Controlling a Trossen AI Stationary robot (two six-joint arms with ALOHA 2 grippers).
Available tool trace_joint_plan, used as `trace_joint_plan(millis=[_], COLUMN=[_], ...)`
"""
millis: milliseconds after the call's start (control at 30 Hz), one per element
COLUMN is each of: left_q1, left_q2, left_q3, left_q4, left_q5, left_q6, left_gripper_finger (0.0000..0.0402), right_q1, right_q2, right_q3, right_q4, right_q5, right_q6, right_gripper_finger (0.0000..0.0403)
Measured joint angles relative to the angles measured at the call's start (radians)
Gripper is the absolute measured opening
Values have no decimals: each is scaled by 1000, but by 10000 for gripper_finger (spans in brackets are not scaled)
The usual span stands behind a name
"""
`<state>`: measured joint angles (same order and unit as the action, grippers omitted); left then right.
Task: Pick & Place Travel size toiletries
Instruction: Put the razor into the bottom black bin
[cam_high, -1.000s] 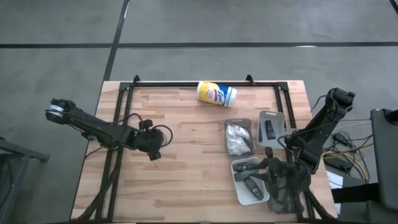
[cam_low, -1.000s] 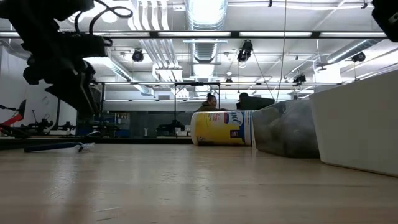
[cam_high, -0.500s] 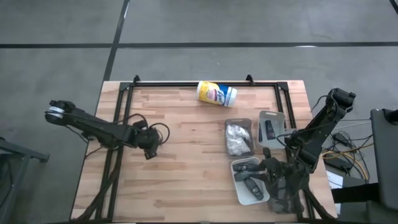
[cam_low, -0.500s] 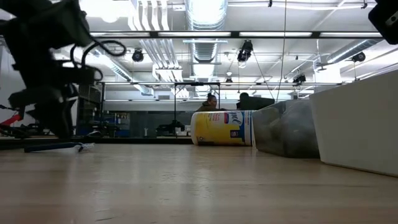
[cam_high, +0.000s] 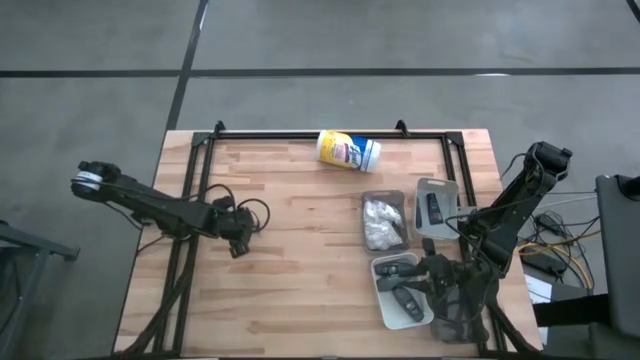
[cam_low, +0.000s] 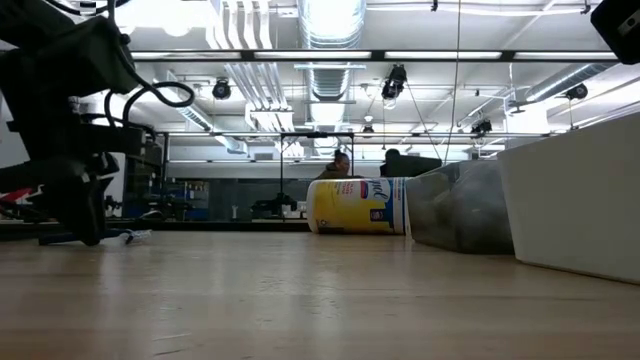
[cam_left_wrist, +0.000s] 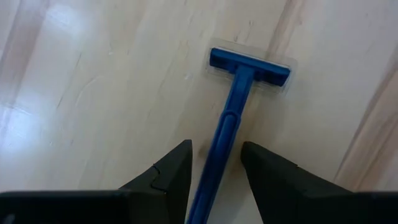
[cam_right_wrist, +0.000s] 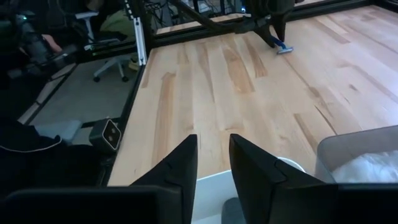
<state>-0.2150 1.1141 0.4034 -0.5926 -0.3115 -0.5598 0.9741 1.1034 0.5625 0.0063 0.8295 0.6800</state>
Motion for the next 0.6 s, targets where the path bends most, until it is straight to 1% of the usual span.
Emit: trace_joint_plan(millis=[100, 333, 400, 600], left_q1=[0, 0, 0, -1], left_q2=[0, 2, 3, 3], left_q3=[0, -3, -3, -4], left_q4=[13, 70, 103, 273], left_q5=[17, 40, 42, 73], left_q6=[0, 35, 46, 122], left_gripper_finger=[133, 48, 31, 34], right_q1=[0, 0, -3, -26], right_q2=[0, 0, 0, 0], right_q3=[0, 0, 0, 0], right_q4=[0, 0, 0, 0], right_q5=[0, 6, 7, 8], right_q6=[0, -3, -3, -2], right_gripper_finger=[97, 112, 115, 127])
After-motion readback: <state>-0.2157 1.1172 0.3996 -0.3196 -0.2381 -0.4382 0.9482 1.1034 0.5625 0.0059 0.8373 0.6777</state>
